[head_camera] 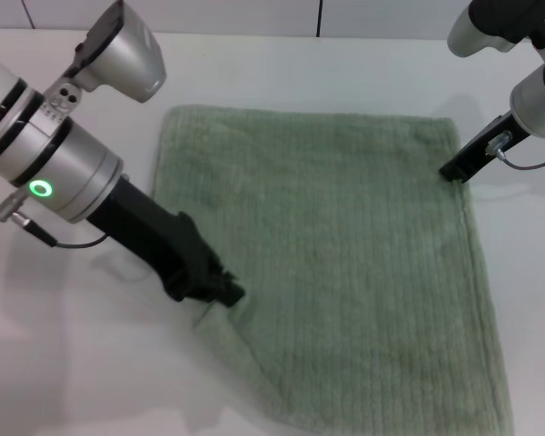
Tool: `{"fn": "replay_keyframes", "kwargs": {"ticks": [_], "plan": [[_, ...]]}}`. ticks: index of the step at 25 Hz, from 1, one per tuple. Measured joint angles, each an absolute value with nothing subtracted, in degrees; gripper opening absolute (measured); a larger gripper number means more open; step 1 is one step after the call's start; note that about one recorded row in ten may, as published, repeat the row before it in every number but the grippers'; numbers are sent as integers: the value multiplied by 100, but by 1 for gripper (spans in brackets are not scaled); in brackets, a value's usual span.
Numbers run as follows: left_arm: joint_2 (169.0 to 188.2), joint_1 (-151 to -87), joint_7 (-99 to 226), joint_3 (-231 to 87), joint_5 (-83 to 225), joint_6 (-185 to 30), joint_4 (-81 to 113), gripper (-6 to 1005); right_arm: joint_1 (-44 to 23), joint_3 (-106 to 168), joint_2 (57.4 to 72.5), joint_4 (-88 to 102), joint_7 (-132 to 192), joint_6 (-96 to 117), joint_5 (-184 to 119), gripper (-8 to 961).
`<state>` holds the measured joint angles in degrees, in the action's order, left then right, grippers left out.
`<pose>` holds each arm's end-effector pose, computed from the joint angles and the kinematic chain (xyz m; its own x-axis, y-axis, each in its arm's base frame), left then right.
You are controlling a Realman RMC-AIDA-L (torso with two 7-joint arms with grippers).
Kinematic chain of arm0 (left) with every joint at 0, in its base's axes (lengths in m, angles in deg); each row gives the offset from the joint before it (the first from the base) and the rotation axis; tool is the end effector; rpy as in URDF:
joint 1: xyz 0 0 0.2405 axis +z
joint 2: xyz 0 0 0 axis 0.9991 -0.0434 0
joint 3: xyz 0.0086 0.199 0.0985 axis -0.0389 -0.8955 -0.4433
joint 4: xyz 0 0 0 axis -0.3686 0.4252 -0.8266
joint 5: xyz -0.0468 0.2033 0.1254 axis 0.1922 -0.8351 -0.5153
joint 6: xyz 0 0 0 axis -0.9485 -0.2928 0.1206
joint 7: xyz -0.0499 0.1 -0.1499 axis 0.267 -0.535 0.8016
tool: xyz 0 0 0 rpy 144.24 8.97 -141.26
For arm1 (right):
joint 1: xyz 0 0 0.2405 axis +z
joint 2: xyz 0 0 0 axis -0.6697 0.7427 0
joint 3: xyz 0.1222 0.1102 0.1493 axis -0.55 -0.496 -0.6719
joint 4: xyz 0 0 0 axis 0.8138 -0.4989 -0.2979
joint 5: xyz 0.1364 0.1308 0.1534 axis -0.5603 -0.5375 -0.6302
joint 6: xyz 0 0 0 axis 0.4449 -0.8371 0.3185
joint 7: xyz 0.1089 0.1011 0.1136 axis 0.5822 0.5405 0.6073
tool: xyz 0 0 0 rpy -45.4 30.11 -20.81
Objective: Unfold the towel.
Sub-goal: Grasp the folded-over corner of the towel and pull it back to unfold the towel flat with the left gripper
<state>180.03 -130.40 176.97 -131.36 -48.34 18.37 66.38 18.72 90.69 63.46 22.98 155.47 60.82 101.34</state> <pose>-0.1682 0.3410 -0.0320 0.8905 0.4267 -0.1577 0.4485 -0.8817 0.1466 0.2356 0.4614 -0.0504 0.7324 -0.6426 0.2251 -0.4824 -0.7231 -0.4944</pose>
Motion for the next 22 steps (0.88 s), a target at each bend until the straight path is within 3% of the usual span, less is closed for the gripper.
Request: {"fn": "replay_keyframes", "kwargs": {"ticks": [19,22], "plan": [[18051,-13268,17767,-13132,-5642,2033,6481,48,1924,9041,6358,2293,15562,6054,10229,9],[18077,-13298,17781,-13132,-5759,2048,6455,111,1937,9043,6357,2288,15564,6058,10229,10]]}}
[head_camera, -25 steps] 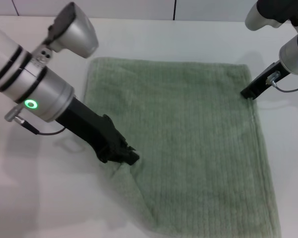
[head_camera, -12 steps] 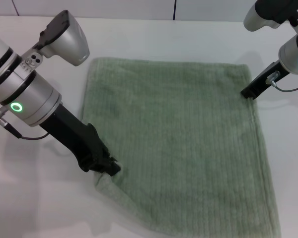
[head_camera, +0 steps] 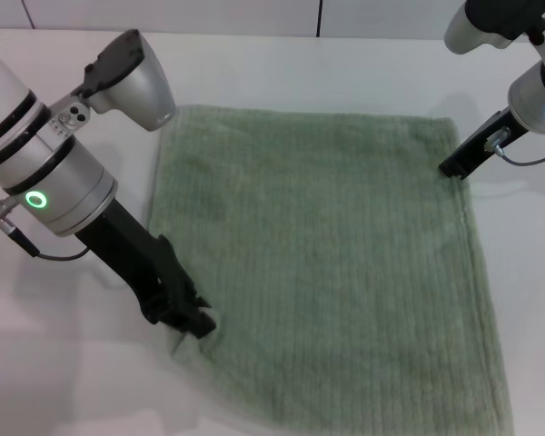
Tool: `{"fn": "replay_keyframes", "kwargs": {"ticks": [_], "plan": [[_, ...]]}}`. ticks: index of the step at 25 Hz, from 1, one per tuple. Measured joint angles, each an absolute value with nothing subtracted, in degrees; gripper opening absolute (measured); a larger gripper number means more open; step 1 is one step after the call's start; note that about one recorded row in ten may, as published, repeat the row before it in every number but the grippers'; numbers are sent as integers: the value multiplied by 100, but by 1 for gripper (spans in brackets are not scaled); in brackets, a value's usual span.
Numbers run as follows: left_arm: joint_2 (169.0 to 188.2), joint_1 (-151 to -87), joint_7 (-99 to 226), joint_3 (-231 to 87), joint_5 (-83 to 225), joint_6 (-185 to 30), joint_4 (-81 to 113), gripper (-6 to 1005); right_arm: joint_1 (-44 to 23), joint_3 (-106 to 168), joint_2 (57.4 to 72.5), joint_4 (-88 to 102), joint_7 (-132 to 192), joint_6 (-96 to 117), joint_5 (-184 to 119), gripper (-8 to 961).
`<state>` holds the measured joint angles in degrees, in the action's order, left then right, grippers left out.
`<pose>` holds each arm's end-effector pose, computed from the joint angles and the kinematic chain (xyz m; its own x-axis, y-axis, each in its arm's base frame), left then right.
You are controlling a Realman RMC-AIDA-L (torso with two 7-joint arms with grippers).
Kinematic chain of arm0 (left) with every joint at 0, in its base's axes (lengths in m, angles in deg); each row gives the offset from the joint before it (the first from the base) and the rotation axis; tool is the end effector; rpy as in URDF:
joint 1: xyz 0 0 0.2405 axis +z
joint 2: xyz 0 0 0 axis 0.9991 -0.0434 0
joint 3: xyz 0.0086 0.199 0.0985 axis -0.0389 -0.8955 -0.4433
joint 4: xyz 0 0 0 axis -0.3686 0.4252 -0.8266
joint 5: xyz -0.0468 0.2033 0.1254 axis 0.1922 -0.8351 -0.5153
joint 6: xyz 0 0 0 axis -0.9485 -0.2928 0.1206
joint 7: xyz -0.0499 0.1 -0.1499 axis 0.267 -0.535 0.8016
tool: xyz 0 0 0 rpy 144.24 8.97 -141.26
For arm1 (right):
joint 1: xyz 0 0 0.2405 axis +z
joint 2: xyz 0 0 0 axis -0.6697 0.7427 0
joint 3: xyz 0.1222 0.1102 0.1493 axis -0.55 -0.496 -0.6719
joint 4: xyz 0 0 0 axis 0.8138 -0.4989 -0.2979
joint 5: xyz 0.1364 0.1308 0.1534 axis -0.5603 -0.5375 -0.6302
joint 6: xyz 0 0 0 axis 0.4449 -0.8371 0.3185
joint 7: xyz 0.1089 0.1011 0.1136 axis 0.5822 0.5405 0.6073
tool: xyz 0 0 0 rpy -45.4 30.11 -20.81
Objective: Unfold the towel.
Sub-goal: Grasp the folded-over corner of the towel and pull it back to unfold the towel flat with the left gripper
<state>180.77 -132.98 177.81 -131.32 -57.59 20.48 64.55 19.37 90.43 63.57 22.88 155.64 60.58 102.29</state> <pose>-0.1837 0.3349 -0.0342 0.8520 0.4150 -0.3190 0.4739 -0.8704 0.1333 0.2325 0.4640 -0.0500 0.7372 -0.6345 0.2321 -0.4687 -0.7277 -0.5008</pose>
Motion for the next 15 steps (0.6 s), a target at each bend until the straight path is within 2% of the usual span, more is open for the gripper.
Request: {"fn": "replay_keyframes", "kwargs": {"ticks": [8,15], "plan": [[18130,-13300,17776,-13131,-6005,2062,6550,349,1956,9054,6357,2276,15568,6063,10229,13],[18096,-13265,17776,-13123,-6043,2139,6832,406,1957,9060,6357,2265,15571,6063,10229,16]]}}
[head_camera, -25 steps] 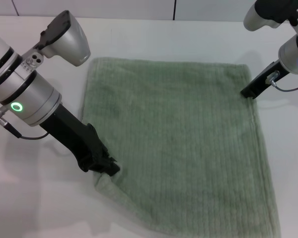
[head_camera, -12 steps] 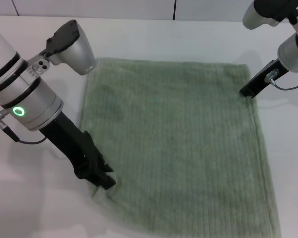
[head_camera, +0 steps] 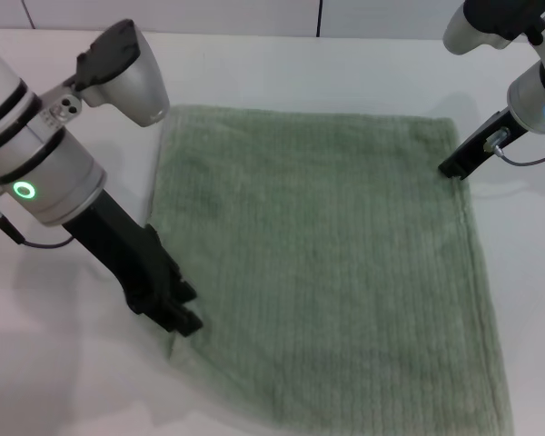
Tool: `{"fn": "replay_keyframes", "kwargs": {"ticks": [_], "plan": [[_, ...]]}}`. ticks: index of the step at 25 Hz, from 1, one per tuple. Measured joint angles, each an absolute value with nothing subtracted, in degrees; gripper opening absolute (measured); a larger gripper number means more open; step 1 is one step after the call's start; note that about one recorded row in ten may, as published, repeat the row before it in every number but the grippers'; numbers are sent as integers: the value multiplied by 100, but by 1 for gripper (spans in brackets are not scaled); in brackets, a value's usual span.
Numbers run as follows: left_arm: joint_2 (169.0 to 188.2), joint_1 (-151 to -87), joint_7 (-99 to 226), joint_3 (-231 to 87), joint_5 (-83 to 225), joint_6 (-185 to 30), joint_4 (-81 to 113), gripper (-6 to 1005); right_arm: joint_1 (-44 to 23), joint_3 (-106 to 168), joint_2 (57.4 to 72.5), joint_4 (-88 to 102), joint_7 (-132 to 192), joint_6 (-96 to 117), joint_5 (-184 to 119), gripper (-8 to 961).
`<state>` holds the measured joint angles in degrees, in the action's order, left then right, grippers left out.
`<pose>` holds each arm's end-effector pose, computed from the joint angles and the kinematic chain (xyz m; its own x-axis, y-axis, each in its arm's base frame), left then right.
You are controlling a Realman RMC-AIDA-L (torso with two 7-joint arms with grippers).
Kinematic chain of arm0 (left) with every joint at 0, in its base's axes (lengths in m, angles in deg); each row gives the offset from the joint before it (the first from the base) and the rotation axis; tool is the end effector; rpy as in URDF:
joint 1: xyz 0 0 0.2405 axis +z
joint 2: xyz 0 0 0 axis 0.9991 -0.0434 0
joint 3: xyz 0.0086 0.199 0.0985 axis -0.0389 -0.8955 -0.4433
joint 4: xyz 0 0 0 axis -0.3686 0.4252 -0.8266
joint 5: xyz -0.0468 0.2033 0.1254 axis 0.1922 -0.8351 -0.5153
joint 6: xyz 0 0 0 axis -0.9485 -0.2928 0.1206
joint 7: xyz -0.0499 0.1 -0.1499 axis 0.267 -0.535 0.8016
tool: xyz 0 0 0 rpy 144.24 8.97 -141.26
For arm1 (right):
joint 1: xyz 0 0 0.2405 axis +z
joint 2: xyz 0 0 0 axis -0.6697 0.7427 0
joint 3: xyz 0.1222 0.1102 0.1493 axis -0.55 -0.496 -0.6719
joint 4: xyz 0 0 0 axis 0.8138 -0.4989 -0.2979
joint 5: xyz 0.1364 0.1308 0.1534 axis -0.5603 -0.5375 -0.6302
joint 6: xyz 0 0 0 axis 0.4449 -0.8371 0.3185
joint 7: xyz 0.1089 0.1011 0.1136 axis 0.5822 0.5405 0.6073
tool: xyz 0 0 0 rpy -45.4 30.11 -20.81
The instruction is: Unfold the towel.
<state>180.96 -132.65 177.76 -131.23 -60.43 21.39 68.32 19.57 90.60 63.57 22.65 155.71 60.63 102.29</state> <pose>-0.1832 0.3395 -0.0245 0.8529 0.3873 -0.3500 0.4426 -0.8920 0.0915 0.2322 0.4636 -0.0506 0.7364 -0.6340 0.2362 -0.4677 -0.7293 -0.4994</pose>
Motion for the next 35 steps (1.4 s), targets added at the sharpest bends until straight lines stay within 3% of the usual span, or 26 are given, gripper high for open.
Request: {"fn": "replay_keyframes", "kwargs": {"ticks": [13,25,28,34,35], "plan": [[18192,-13324,17523,-12705,-6424,2193,7929,435,1957,9024,6347,2267,15571,6013,10229,21],[18215,-12362,16508,-12209,-3161,-838,7481,430,2072,9016,6373,2517,15610,5963,10219,25],[18203,-12190,15854,-12187,-1937,-1544,6879,429,2062,9035,6539,3086,15610,5862,10214,26],[18208,-12090,13590,-11967,646,-1853,5437,425,2001,9360,7144,4180,15253,4880,10083,29],[18210,-12096,13344,-11958,947,-1873,5254,426,2001,9360,7144,4180,15253,4880,10083,29]]}}
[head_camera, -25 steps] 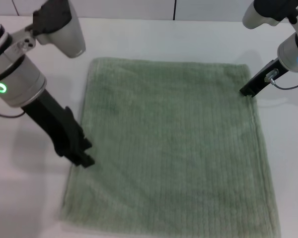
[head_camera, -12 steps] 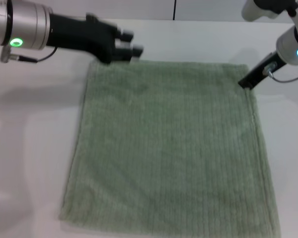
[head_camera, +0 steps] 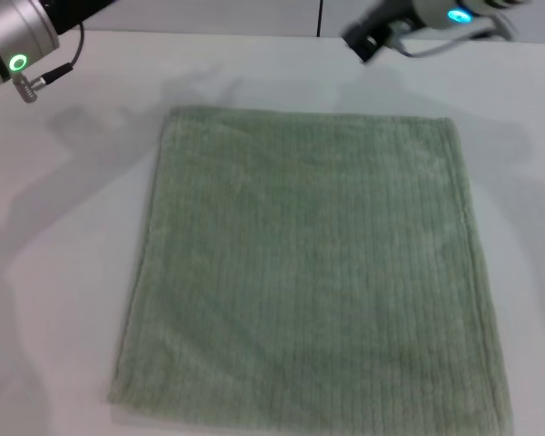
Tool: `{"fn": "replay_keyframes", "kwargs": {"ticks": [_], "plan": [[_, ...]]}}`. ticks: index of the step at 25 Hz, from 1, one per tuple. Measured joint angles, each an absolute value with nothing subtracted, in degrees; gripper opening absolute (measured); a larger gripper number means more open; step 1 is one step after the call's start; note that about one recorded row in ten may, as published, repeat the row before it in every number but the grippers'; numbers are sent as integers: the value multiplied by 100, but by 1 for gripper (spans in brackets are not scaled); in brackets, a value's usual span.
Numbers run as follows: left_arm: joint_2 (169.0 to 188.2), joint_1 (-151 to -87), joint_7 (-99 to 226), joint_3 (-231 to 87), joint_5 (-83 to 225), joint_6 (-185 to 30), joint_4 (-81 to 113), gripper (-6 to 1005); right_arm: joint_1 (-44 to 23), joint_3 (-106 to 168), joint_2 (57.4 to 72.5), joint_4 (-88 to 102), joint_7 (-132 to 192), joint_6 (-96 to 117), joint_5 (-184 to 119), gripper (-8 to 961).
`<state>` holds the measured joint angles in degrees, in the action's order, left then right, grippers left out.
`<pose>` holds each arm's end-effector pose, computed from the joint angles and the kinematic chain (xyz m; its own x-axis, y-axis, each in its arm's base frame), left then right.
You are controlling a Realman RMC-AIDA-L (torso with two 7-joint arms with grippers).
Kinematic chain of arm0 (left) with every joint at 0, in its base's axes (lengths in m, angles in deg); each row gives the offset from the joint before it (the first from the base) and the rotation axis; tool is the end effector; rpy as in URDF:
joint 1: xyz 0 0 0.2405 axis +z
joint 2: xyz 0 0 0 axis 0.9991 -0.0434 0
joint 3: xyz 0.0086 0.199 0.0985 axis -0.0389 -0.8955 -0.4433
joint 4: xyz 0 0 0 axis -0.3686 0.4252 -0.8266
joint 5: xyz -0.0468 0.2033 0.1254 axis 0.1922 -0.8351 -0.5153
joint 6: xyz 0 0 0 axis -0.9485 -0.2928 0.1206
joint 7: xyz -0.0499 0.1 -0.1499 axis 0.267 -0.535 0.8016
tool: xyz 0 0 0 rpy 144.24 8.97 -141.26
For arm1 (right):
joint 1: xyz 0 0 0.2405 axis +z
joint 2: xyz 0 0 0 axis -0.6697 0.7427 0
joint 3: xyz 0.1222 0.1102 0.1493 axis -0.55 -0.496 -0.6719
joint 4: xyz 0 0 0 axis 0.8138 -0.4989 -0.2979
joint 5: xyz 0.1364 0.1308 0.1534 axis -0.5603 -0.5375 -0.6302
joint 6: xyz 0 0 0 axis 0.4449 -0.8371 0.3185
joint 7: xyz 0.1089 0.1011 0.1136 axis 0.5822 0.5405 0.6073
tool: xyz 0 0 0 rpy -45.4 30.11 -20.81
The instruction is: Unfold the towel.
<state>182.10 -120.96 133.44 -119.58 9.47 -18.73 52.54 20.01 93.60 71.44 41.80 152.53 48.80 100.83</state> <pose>-0.1717 0.4571 0.0425 0.6205 0.0062 0.7842 0.5610 -0.7022 -0.4384 0.0962 0.5152 -0.0630 0.9581 -0.2802 0.0597 -0.1861 -0.7672 -0.6138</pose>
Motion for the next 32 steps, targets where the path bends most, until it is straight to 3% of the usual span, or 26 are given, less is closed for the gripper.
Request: {"fn": "replay_keyframes", "kwargs": {"ticks": [3,12,21,32], "plan": [[18220,-12104,12591,-11950,1886,-1918,4720,427,1884,10273,7172,4248,15209,4106,9530,30],[18228,-12281,10997,-11942,3870,-1954,3363,432,445,13960,7207,4698,15342,-853,8578,34],[18245,-12321,10865,-11946,4369,-2309,2969,437,-1265,14362,7181,5530,16884,-3420,8549,37],[18255,-12356,10712,-11945,4620,-2533,2705,443,-2515,13525,7177,5527,17981,-4614,8622,487]]}}
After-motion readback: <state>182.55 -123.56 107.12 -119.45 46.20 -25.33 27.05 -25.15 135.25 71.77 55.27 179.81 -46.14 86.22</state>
